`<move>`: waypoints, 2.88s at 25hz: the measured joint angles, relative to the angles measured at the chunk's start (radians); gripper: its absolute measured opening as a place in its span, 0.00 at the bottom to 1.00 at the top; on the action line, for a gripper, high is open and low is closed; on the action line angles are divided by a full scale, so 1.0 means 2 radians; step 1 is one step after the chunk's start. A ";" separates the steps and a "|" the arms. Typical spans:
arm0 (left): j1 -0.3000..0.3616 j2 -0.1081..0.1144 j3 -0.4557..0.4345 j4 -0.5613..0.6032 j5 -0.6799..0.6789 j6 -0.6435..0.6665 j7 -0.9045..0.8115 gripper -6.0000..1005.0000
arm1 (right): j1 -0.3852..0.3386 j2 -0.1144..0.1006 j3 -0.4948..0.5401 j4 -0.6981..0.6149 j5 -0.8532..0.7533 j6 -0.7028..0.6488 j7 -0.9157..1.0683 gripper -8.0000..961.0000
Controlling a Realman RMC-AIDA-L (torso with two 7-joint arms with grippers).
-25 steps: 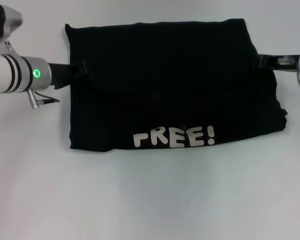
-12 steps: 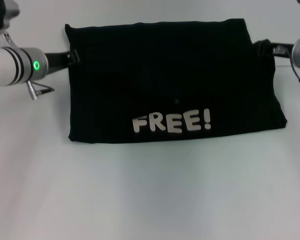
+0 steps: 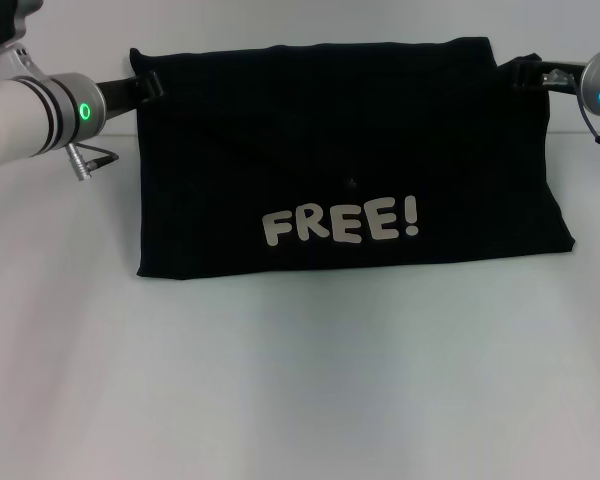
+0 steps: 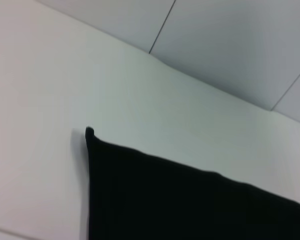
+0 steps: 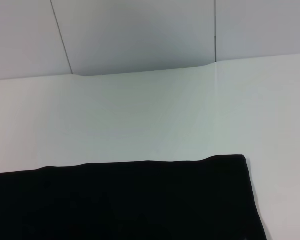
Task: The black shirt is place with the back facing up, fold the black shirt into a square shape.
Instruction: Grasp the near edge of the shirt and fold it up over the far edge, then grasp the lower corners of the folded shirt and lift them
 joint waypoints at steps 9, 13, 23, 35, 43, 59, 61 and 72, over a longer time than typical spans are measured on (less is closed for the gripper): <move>-0.010 0.001 0.021 -0.007 0.000 -0.012 0.003 0.04 | -0.002 -0.001 0.000 0.001 0.001 0.003 0.000 0.07; -0.010 0.001 0.032 -0.010 0.000 -0.017 0.003 0.04 | -0.002 0.001 -0.002 0.001 0.000 0.008 0.000 0.08; -0.015 0.005 0.069 -0.029 0.001 -0.016 0.025 0.04 | -0.003 -0.001 -0.010 0.011 -0.005 -0.003 0.001 0.10; 0.023 0.052 0.053 0.054 -0.024 0.227 -0.095 0.26 | -0.004 -0.052 -0.003 -0.076 -0.030 -0.209 0.112 0.28; 0.081 0.077 -0.053 0.080 -0.048 0.406 -0.010 0.59 | 0.007 -0.056 0.010 -0.128 -0.075 -0.333 0.179 0.61; 0.128 0.045 -0.020 0.043 -0.028 0.293 0.120 0.65 | 0.007 -0.057 0.034 -0.124 -0.085 -0.336 0.181 0.72; 0.128 0.042 -0.018 0.043 -0.028 0.293 0.120 0.63 | 0.006 -0.057 0.034 -0.124 -0.085 -0.336 0.181 0.72; 0.122 0.037 -0.002 0.025 -0.027 0.266 0.126 0.48 | 0.005 -0.057 0.034 -0.124 -0.085 -0.334 0.181 0.72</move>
